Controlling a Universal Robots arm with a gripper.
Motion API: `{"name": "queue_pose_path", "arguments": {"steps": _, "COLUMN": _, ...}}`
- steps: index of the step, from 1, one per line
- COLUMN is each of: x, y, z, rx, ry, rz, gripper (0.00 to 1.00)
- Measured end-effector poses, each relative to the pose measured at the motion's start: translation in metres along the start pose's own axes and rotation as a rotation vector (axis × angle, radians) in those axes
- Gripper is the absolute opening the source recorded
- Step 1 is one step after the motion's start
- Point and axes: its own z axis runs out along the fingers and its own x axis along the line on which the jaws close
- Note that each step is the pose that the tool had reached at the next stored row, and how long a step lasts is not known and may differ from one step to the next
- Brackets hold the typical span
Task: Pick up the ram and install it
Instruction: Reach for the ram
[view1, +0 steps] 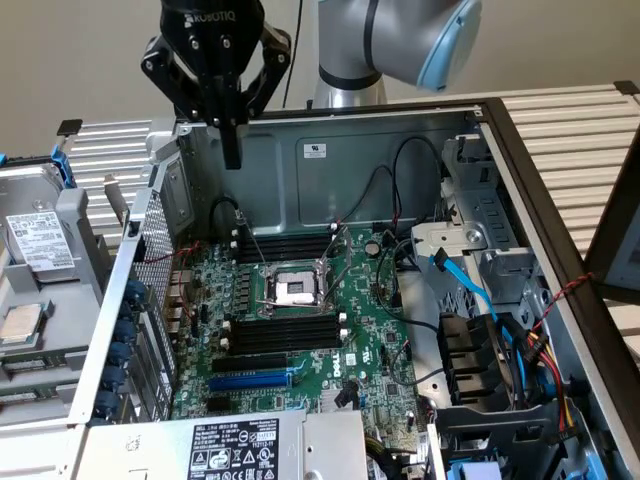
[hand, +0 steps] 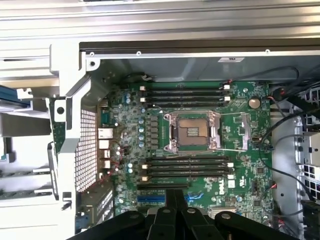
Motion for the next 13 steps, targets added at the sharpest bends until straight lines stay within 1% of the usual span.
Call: {"name": "queue_pose_path", "arguments": {"steps": 13, "x": 0.059, "y": -0.0048, "z": 0.0119, "rx": 0.0, "ry": 0.0, "rz": 0.0, "gripper": 0.1}}
